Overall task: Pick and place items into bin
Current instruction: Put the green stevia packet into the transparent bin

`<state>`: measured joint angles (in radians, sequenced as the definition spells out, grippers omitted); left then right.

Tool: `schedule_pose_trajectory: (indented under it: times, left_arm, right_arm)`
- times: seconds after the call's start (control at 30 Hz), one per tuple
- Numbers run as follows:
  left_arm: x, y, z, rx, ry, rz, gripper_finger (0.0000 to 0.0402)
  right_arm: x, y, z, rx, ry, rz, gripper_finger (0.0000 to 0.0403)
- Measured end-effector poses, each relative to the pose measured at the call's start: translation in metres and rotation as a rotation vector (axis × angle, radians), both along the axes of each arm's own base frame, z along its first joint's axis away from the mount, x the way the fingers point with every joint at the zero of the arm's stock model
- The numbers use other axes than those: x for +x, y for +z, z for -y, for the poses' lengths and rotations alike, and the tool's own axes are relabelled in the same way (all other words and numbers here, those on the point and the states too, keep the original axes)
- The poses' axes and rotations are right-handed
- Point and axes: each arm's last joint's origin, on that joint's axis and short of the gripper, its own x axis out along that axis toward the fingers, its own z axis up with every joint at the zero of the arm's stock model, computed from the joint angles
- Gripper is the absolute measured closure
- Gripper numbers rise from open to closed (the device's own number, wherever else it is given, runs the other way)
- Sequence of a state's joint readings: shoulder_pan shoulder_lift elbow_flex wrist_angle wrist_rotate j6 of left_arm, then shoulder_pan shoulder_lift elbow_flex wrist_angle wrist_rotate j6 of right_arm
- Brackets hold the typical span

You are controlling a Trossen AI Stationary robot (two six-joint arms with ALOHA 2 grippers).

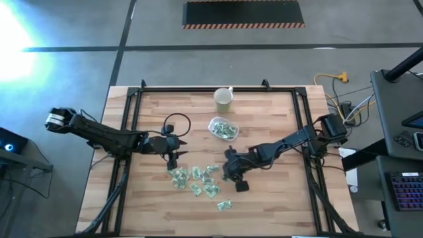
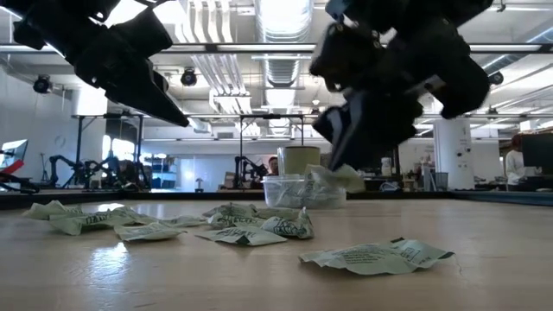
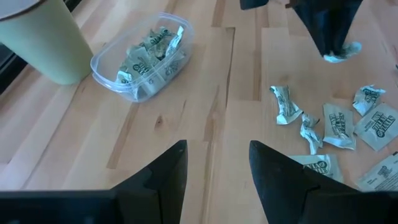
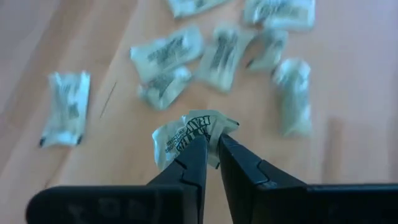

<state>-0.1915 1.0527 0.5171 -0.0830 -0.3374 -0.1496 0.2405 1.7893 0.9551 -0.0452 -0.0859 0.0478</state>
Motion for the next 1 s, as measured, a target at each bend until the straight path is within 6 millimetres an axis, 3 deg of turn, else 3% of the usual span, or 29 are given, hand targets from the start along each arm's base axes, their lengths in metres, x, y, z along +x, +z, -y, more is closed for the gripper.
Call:
schedule_pose_trajectory:
  times: [0.2,0.5,0.83,1.0]
  left_arm:
    - [0.000,0.000,0.000,0.002,-0.001,-0.003,0.0246]
    - [0.000,0.000,0.000,0.002,-0.001,-0.004,0.0246]
    - [-0.002,-0.004,0.000,0.004,-0.001,-0.015,0.0246]
    - [-0.003,-0.006,0.000,0.005,-0.001,-0.021,0.0246]
  right_arm:
    - [0.015,0.018,0.006,-0.219,-0.086,0.110,0.0370]
    - [0.027,0.035,0.040,-0.551,-0.452,0.187,0.0370]
    - [0.025,0.035,0.095,-0.502,-0.705,0.095,0.0369]
    - [0.018,0.028,0.111,-0.476,-0.783,0.021,0.0369]
